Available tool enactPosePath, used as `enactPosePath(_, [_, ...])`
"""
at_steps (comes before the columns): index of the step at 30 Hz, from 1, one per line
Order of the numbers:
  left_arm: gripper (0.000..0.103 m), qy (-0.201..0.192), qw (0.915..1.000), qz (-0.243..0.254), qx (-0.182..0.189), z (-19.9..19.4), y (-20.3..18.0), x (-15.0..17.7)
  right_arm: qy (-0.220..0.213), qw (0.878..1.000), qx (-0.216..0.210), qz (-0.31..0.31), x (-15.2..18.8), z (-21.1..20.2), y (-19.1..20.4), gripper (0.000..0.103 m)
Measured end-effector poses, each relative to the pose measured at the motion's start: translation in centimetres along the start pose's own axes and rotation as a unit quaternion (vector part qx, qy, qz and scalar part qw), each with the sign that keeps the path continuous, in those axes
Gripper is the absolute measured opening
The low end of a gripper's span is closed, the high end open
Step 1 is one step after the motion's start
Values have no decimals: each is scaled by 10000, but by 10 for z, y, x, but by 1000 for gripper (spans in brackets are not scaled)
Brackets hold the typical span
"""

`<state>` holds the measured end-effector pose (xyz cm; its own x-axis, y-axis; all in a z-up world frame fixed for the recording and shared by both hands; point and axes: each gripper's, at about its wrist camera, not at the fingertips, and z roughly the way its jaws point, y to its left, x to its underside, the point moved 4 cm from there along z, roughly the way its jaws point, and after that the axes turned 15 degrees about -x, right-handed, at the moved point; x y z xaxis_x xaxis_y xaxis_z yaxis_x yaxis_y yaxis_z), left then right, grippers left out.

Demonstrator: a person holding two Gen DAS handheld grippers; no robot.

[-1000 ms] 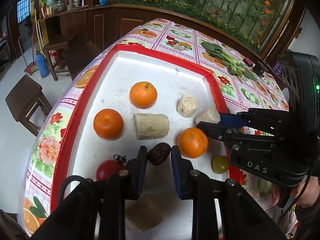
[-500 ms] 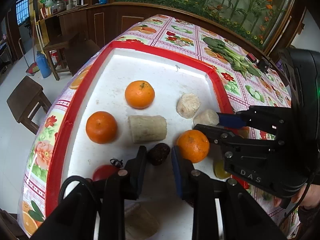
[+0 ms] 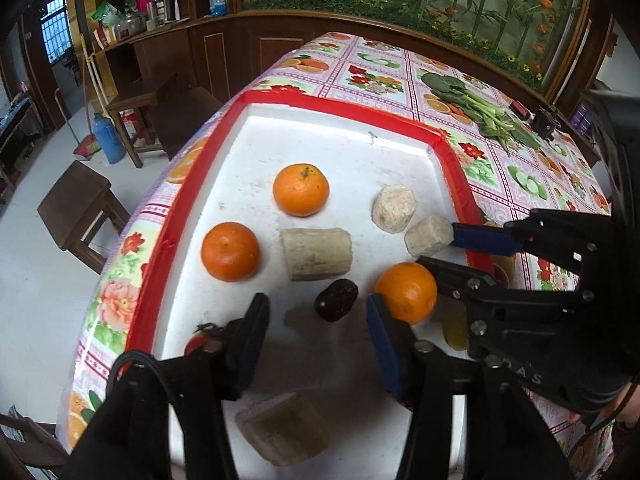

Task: Organize fruits
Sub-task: 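Lower the date and beige piece into the tray and open both grippers, then move both grippers back over the remaining items on the tablecloth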

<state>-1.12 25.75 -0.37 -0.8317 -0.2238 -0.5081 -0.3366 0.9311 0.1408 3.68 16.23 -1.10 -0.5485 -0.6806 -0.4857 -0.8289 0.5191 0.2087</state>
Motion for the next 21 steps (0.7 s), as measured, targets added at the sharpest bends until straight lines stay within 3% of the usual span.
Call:
enactPosePath(3, [65,-18,9999,-123,44,-3,3,1,-52,10000,-42,63,3,-6,1,36])
enactPosePath(13, [69,-75,9996,-254,-110,-16,5,7,-164,9998,-88,117,13,-25,10,38])
enactPosePath(15, [70,-95,9994,-283,-183,-19,6,8,-152,9997,-38,165,17,-30,11,46])
enactPosePath(17, [74,-107,9992,-301,-248,-22,6,8,-206,9995,-76,213,23,-36,12,62])
enactPosePath(21, [75,-215,9990,-289,-274,-30,-2,10,-352,9990,-120,233,37,-53,17,67])
